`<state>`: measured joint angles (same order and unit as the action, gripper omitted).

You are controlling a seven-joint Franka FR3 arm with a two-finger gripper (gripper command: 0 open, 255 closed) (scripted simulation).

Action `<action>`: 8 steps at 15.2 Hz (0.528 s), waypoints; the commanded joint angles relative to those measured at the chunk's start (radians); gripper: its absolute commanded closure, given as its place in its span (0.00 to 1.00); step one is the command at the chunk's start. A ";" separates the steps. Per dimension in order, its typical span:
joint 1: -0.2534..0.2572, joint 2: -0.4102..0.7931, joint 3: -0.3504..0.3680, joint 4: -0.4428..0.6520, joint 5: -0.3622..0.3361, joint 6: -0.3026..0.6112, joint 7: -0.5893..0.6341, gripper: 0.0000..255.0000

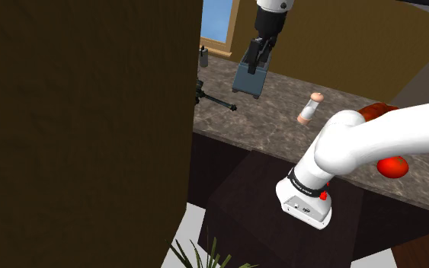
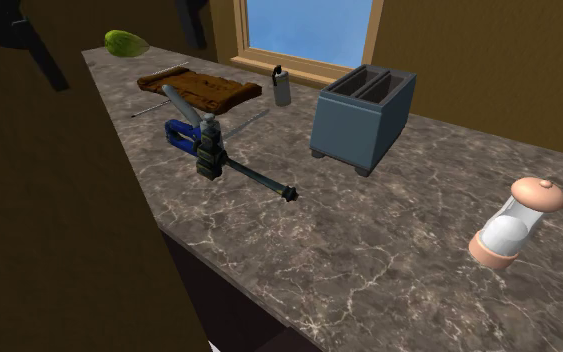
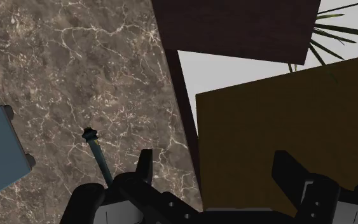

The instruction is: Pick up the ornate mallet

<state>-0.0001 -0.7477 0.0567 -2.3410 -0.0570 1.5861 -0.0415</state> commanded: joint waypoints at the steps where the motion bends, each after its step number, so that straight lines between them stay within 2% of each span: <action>1: 0.000 0.000 0.000 0.000 0.000 0.000 0.000 0.00; 8: -0.013 0.056 -0.121 -0.149 -0.061 0.261 -0.168 0.00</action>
<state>-0.0117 -0.7016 -0.0479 -2.4689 -0.1107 1.8059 -0.1851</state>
